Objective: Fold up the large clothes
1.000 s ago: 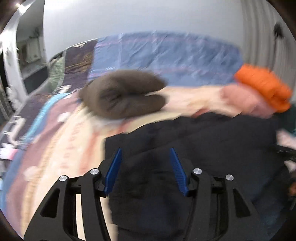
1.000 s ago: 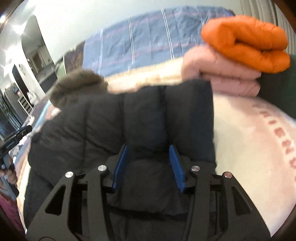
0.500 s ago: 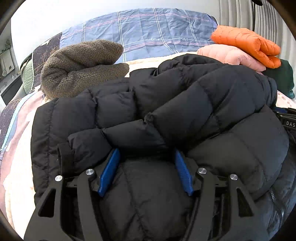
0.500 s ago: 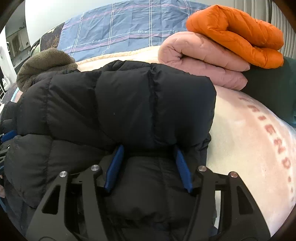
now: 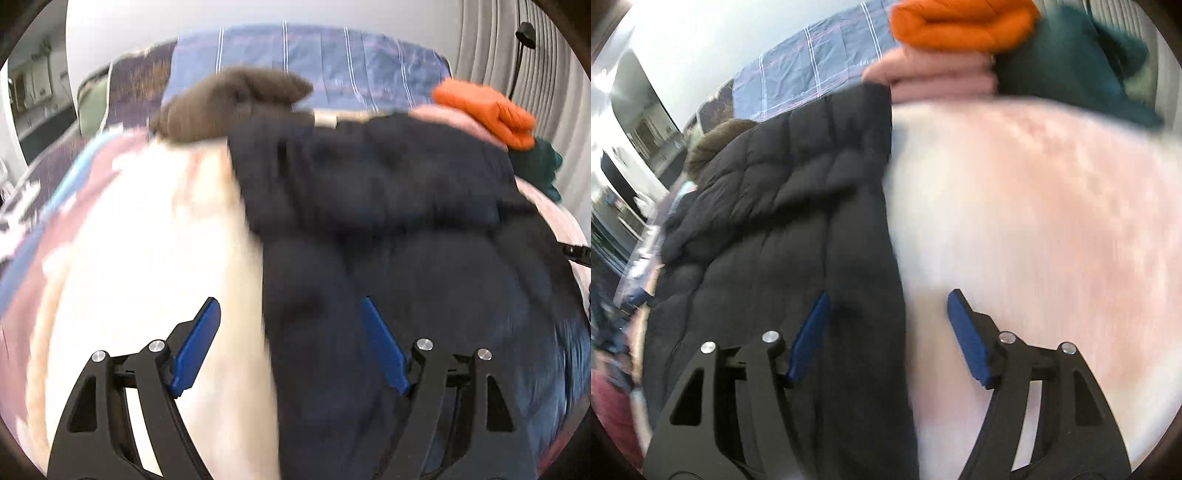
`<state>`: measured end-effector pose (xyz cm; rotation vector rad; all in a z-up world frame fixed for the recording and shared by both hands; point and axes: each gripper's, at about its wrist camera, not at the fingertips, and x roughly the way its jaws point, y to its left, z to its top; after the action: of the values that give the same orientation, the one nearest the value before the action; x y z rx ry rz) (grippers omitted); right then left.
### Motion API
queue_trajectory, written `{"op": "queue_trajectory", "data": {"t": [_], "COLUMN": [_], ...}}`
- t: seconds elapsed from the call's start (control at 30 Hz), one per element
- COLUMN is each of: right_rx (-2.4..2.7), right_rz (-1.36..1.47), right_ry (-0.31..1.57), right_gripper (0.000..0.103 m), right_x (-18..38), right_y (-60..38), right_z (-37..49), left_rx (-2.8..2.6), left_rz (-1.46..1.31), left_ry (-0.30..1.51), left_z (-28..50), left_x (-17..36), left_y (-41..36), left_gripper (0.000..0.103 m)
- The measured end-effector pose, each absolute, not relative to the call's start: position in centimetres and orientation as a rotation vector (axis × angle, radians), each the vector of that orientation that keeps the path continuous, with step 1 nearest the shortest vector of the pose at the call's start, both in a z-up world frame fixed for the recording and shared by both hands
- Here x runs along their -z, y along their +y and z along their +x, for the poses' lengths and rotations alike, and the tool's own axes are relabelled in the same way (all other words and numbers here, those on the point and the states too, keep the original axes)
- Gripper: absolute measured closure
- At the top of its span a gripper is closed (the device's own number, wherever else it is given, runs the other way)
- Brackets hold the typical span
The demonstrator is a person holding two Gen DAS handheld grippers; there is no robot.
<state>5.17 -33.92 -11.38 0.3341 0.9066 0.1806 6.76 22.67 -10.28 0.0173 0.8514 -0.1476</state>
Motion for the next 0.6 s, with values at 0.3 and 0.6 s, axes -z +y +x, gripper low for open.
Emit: {"op": "queue_trajectory", "data": {"t": [0.3,0.6], "right_rx": [-0.365,-0.422], "right_rz": [0.487,0.493], "right_ry": [0.912,0.932], "right_gripper": [0.035,0.038], "right_x": [11.8,11.8], "right_y": [-34.4,-33.6], "right_z": [0.1,-5.9], "left_rx": [0.329,0.362], "left_rz": [-0.07,-0.149], "left_ry": [0.885,0.87], "left_z": [-1.9,-7.9], "left_x": [12.7,13.1], "left_y": [22.2,22.2], "left_gripper": [0.032,0.054]}}
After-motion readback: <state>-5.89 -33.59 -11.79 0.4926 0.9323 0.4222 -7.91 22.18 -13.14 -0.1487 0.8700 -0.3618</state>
